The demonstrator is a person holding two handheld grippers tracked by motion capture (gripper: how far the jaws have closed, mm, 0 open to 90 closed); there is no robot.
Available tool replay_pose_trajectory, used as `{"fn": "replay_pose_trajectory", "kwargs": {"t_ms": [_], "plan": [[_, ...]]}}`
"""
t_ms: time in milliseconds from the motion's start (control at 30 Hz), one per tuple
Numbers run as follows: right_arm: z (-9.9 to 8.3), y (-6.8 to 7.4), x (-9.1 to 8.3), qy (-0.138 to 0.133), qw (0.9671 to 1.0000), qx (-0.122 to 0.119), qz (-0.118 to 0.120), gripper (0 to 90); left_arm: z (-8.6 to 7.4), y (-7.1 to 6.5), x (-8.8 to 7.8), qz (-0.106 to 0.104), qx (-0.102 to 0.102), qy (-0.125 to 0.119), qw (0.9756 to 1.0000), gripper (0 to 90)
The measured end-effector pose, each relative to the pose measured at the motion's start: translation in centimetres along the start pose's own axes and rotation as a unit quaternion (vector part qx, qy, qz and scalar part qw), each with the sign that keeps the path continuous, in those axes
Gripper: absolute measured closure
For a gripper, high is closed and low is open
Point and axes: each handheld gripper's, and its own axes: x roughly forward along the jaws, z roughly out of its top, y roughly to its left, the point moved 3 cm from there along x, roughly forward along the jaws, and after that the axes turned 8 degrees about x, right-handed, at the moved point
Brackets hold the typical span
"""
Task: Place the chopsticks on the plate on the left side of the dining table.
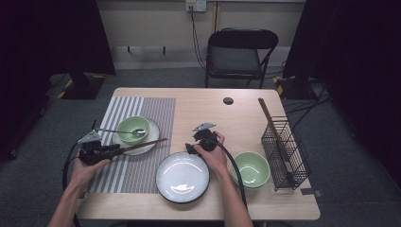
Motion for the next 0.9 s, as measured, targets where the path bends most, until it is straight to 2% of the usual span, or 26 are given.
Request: {"fn": "replay_pose_trajectory", "kwargs": {"t_ms": [200, 267, 300, 367, 433, 500, 533, 600, 733, 800, 900], "plan": [[0.0, 0.0, 0.0, 0.0, 1.0, 0.0, 0.0, 16.3, 0.1, 0.1, 0.0, 0.01, -0.003, -0.004, 0.9999, 62.9], [0.0, 0.0, 0.0, 0.0, 1.0, 0.0, 0.0, 16.2, 0.2, 0.2, -0.2, 0.015, 0.003, -0.007, 0.9999, 62.4], [0.0, 0.0, 0.0, 0.0, 1.0, 0.0, 0.0, 16.3, 0.2, 0.1, -0.3, 0.016, -0.002, -0.01, 0.9998, 62.2], [0.0, 0.0, 0.0, 0.0, 1.0, 0.0, 0.0, 16.3, 0.3, 0.0, -0.4, 0.012, -0.003, -0.015, 0.9998, 62.3], [0.0, 0.0, 0.0, 0.0, 1.0, 0.0, 0.0, 16.3, 0.4, -0.1, -0.5, -0.002, -0.008, -0.022, 0.9997, 64.4], [0.0, 0.0, 0.0, 0.0, 1.0, 0.0, 0.0, 16.2, 0.5, -0.3, -0.7, -0.009, -0.01, -0.029, 0.9995, 71.4], [0.0, 0.0, 0.0, 0.0, 1.0, 0.0, 0.0, 16.3, 0.6, -0.4, -0.7, -0.016, -0.017, -0.037, 0.999, 73.2], [0.0, 0.0, 0.0, 0.0, 1.0, 0.0, 0.0, 16.3, 0.7, -0.5, -0.7, -0.024, -0.015, -0.04, 0.9988, 75.8], [0.0, 0.0, 0.0, 0.0, 1.0, 0.0, 0.0, 16.3, 0.6, -0.8, -0.5, -0.033, -0.012, -0.03, 0.999, 81.6], [0.0, 0.0, 0.0, 0.0, 1.0, 0.0, 0.0, 16.2, 0.6, -1.0, -0.4, -0.042, -0.014, -0.028, 0.9986, 82.3], [0.0, 0.0, 0.0, 0.0, 1.0, 0.0, 0.0, 16.3, 0.6, -1.3, -0.2, -0.045, -0.007, -0.019, 0.9988, 83.0]]}}
